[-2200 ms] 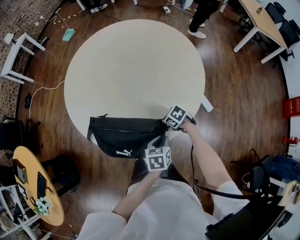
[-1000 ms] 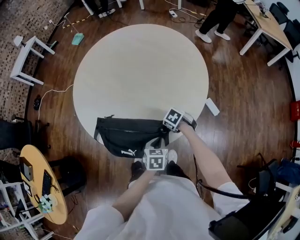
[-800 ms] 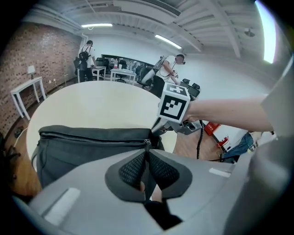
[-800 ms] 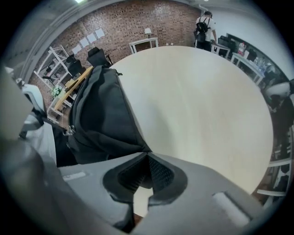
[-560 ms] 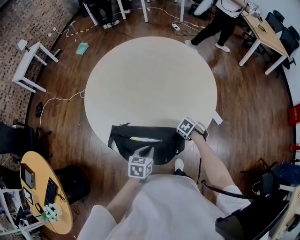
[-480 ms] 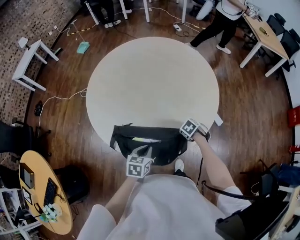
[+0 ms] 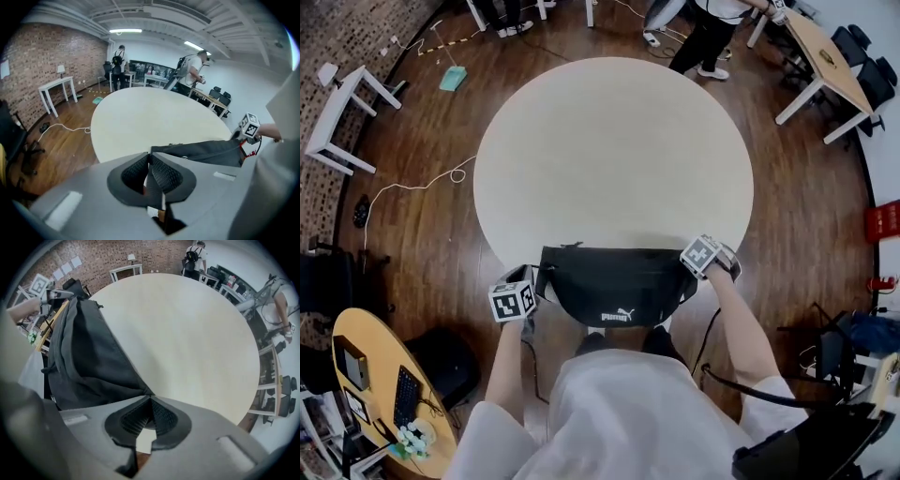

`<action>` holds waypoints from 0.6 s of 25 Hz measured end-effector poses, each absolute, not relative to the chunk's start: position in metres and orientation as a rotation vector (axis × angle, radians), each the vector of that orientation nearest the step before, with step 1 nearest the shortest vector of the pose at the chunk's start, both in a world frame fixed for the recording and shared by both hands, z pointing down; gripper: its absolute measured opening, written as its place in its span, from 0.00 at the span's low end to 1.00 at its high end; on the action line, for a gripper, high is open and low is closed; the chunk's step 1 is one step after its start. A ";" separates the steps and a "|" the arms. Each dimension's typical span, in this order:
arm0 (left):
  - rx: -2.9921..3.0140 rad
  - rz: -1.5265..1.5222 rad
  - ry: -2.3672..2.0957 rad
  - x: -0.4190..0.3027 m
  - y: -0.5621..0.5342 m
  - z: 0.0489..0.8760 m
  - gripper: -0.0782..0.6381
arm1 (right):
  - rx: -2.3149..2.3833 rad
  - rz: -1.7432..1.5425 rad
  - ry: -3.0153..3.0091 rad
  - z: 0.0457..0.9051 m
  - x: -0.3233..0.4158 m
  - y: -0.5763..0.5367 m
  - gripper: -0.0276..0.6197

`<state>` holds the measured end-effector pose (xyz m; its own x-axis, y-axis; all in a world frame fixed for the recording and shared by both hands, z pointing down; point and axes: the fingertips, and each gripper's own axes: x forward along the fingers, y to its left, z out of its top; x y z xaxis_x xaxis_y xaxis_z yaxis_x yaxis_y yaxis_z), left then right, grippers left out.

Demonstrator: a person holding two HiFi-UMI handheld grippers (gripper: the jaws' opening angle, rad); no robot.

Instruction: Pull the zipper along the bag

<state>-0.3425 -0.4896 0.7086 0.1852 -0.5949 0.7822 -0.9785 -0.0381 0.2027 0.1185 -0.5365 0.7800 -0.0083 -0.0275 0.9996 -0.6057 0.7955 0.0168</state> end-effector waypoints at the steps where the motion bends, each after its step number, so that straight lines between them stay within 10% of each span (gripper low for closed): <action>1: 1.690 0.654 -1.474 -0.354 -0.496 0.728 0.17 | 0.536 0.488 -1.523 0.780 0.117 -0.537 0.02; 15: 1.853 0.639 -1.224 -0.360 -0.479 0.731 0.20 | 1.018 0.314 -1.552 0.768 0.132 -0.546 0.02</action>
